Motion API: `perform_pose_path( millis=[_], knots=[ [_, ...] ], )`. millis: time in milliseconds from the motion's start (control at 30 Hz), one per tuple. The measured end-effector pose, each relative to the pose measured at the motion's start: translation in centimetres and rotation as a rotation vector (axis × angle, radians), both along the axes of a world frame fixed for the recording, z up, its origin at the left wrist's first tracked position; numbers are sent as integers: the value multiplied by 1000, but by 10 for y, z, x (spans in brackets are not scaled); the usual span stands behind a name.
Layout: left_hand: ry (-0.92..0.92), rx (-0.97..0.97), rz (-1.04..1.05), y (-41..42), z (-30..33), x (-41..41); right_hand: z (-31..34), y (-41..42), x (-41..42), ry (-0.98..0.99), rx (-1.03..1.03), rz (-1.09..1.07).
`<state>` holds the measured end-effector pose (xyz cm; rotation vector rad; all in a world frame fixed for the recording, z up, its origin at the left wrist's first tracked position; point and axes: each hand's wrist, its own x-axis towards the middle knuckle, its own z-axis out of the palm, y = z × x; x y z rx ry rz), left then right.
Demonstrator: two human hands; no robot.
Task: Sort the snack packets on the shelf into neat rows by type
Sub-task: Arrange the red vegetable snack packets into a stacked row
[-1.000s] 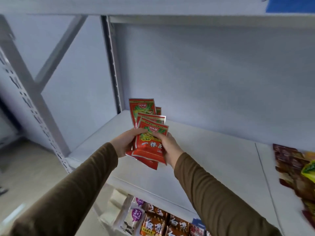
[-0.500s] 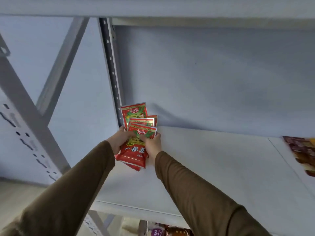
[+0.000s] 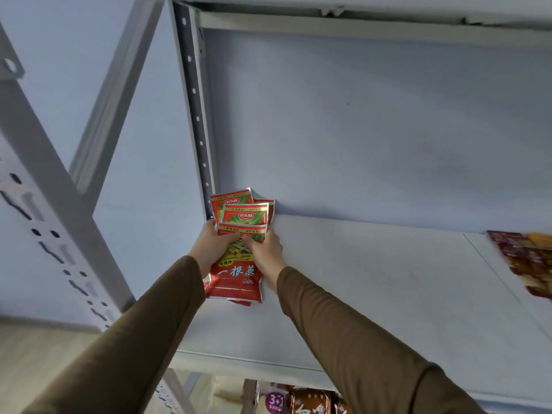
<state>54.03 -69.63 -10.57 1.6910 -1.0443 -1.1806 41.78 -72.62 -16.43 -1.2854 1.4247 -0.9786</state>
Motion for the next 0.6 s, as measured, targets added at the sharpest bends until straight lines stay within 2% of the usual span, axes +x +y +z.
perform_pose_path(
  millis=[267,467,600],
  knots=[
    [-23,0,13,7,2,6,28,24,-7,-119,66,116],
    [11,-55,74,15,8,9,33,31,-15,-194,52,60],
    [-165,-159,112,16,12,8,38,41,-26,-185,10,42]
  ],
)
